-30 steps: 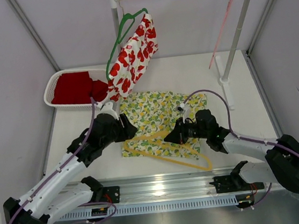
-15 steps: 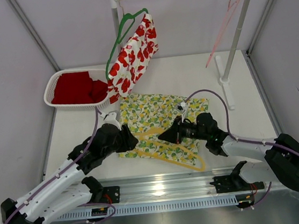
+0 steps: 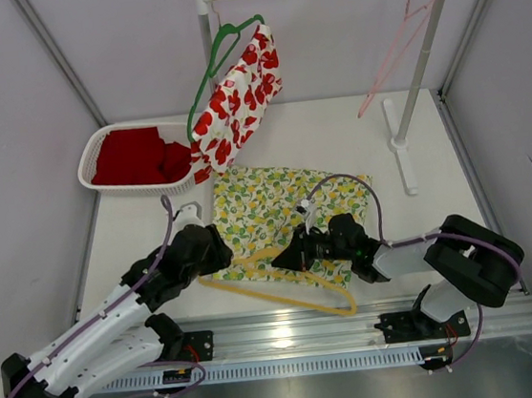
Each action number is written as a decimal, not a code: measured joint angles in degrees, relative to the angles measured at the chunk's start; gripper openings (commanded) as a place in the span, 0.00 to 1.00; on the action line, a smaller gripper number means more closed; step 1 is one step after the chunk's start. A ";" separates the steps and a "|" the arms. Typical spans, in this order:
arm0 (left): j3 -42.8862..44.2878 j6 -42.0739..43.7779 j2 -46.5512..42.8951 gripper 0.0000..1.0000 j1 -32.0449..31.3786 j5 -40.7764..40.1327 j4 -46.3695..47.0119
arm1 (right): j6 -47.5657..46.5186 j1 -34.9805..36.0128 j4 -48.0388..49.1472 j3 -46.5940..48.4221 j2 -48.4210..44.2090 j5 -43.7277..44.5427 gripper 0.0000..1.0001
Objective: Place the skirt on the hanger
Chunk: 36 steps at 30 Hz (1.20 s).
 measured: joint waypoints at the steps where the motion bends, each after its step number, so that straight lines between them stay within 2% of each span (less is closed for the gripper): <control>1: -0.52 -0.42 0.13 0.52 -0.02 -0.44 -0.09 | 0.02 0.17 0.50 0.00 0.22 0.07 0.00; 9: -6.49 -3.48 3.61 0.52 -0.04 -2.95 -0.11 | -0.09 0.35 2.73 -0.48 1.27 1.68 0.00; 13: -8.55 -4.79 3.89 0.56 -0.04 -3.93 0.35 | -0.20 0.04 3.72 -0.48 2.43 1.79 0.00; 28: -11.65 -5.49 10.80 0.57 -0.09 -5.79 7.52 | -0.20 -0.37 6.03 -0.61 4.52 1.46 0.00; 32: -12.31 -5.53 13.53 0.47 -0.09 -6.08 10.08 | -0.22 -0.61 6.01 -0.61 4.55 1.42 0.00; 36: -12.33 -6.05 15.72 0.21 -0.07 -6.47 12.04 | -0.26 -0.74 6.01 -0.63 4.59 1.44 0.00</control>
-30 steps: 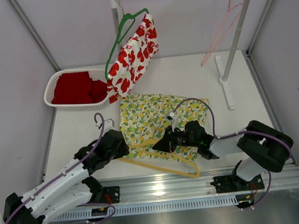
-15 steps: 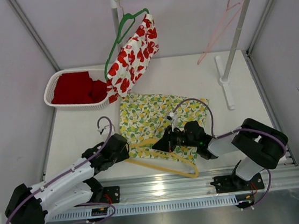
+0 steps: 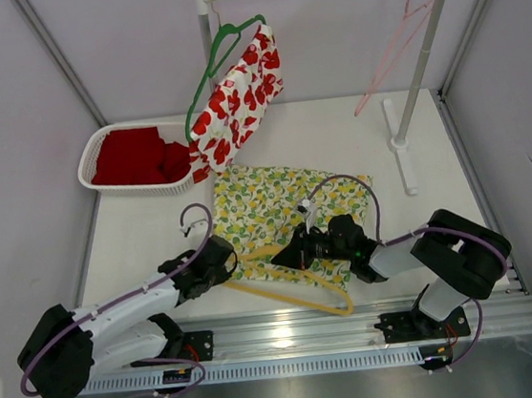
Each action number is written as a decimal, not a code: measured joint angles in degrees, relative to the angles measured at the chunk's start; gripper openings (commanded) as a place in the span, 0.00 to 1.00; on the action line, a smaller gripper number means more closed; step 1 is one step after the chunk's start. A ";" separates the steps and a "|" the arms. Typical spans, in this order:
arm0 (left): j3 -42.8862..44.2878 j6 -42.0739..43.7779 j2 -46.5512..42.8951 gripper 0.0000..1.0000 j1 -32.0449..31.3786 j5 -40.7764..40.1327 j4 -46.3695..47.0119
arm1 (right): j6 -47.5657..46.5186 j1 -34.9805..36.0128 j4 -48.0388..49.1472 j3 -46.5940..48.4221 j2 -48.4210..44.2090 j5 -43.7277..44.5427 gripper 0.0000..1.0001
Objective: Place the skirt on the hanger
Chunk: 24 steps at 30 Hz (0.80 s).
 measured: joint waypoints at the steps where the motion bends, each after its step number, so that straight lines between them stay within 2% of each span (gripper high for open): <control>1: 0.00 -0.20 -0.09 0.17 -0.02 0.07 0.33 | 0.00 -0.07 -0.02 0.00 0.00 0.00 0.00; 3: 0.04 -0.26 -0.76 0.05 -0.02 0.13 0.42 | -0.07 -0.22 -0.04 -0.02 0.04 0.02 0.00; 5: 0.42 0.11 -1.90 0.00 -0.02 0.15 -0.39 | -0.31 -0.31 -0.13 -0.02 0.04 0.07 0.00; 14: 8.31 1.81 -6.32 0.00 -0.02 1.68 -7.28 | -1.55 -0.92 -0.63 -0.02 0.04 2.27 0.00; 24: 8.00 0.15 -13.73 0.00 1.49 3.39 -13.79 | -2.69 -1.03 -3.10 -0.26 -1.07 6.08 0.00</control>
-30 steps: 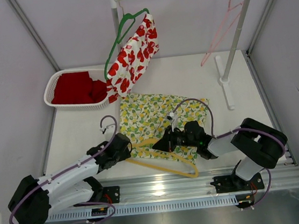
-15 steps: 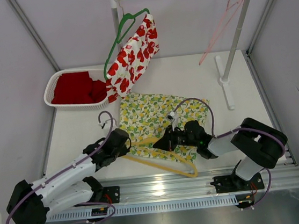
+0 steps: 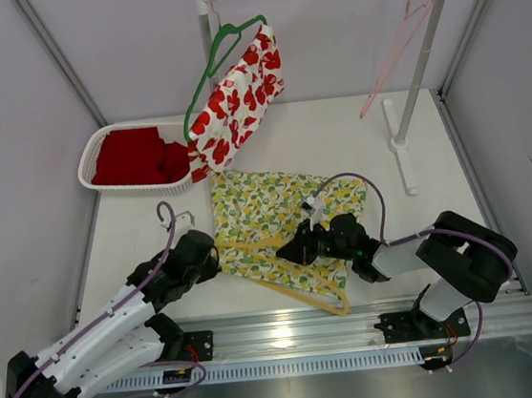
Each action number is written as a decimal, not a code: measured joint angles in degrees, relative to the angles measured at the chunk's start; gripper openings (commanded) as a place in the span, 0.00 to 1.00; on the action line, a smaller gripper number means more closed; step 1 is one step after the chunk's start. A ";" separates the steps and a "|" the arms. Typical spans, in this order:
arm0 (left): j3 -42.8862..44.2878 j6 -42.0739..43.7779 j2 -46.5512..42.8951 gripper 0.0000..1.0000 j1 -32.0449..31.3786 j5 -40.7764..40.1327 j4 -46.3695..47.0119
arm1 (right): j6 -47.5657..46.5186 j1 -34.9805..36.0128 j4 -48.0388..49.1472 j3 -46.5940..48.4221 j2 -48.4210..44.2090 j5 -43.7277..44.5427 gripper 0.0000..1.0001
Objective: Place the skirt on the hanger
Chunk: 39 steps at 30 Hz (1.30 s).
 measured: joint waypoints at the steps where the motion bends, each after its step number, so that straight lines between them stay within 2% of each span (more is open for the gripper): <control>1: -0.57 -0.28 -1.01 0.00 0.92 0.31 -0.31 | -0.20 0.00 -0.35 -0.20 -0.57 0.42 0.00; 9: -4.33 -0.55 -1.42 0.00 7.26 2.56 0.15 | -1.66 -0.07 -1.92 -1.73 -2.67 2.12 0.00; 12: -6.29 -1.42 0.66 0.05 7.63 3.65 2.80 | -1.81 -0.07 -1.92 -2.16 -2.67 2.73 0.00; 15: -8.33 -2.32 2.71 0.29 7.76 4.74 4.96 | -1.84 -0.07 -1.88 -2.60 -2.67 3.21 0.00; 16: -8.59 -2.40 3.21 0.33 7.78 5.16 5.55 | -1.84 -0.07 -1.88 -2.64 -2.67 3.32 0.00; 19: -8.61 -1.86 3.19 0.55 7.76 5.57 7.17 | -1.84 -0.04 -1.86 -2.69 -2.67 3.34 0.00; 22: -8.48 -0.70 0.35 0.57 6.93 5.33 7.78 | -1.86 0.00 -1.84 -2.69 -2.64 3.37 0.00; 25: -7.08 1.64 -3.21 0.59 3.50 4.76 8.44 | -1.99 0.00 -1.84 -2.69 -2.64 3.37 0.00; 29: -4.79 4.22 -2.62 0.60 -5.81 2.40 11.96 | -2.23 0.00 -1.97 -2.67 -2.64 3.37 0.00; 31: -4.04 5.11 -0.24 0.61 -11.54 1.09 14.34 | -2.29 -0.02 -2.10 -2.67 -2.64 3.37 0.00; 34: -2.80 6.75 5.35 0.61 -16.83 -0.81 16.92 | -2.38 -0.09 -2.32 -2.56 -2.64 3.34 0.00; 39: 0.50 10.32 16.28 0.63 -21.73 -2.21 20.85 | -2.43 -0.17 -2.73 -2.47 -2.64 3.34 0.00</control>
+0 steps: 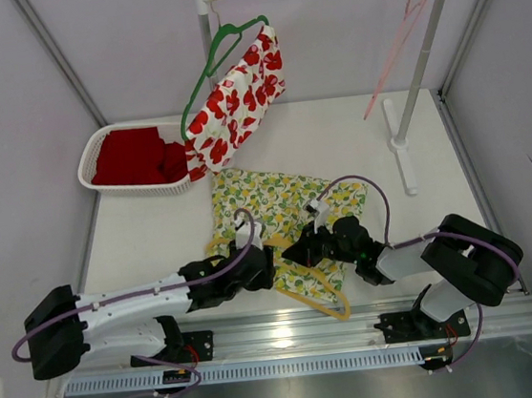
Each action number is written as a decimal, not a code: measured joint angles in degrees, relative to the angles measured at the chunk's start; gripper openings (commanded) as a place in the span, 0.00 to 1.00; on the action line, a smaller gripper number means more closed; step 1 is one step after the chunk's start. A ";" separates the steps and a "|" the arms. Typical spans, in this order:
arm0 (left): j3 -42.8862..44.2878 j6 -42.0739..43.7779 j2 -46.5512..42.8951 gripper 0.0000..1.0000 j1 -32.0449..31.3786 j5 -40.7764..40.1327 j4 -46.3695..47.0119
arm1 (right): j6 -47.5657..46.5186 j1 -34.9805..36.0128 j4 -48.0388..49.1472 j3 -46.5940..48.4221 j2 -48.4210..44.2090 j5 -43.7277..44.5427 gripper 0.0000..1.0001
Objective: Place the skirt on the hanger
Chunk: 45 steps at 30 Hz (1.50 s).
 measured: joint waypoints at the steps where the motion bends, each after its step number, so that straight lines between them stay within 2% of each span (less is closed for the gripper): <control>1: 0.59 0.61 1.66 0.63 -0.44 0.02 0.96 | 0.00 0.00 -0.04 0.00 0.00 0.00 0.00; 8: 2.71 3.30 9.57 0.66 -1.49 1.55 5.40 | 0.00 -0.11 -0.28 0.02 0.00 -0.02 0.00; 17: 4.24 2.91 16.46 0.62 -2.84 2.84 5.66 | 0.00 -0.59 -0.74 0.24 0.00 -0.35 0.00; 23: 4.22 2.71 18.27 0.50 -2.99 3.02 6.14 | 0.00 -0.76 -0.76 0.24 0.11 -0.48 0.00; 29: 4.22 2.69 19.71 0.28 -3.04 3.13 7.26 | 0.00 -1.01 -0.74 0.26 0.48 -0.52 0.00; 32: 4.22 2.64 20.31 0.08 -3.06 3.32 8.20 | 0.00 -1.11 -0.74 0.26 0.55 -0.55 0.00; 34: 4.22 2.69 20.41 0.01 -3.08 3.43 8.44 | 0.00 -1.16 -0.74 0.26 0.55 -0.66 0.00; 40: 6.05 3.13 19.82 0.00 -3.08 3.37 5.95 | 0.00 -1.29 -0.74 0.26 0.66 -0.70 0.00; 45: 11.21 4.00 16.74 0.00 -2.62 2.97 0.94 | 0.02 -1.62 -0.70 0.26 0.66 -0.70 0.00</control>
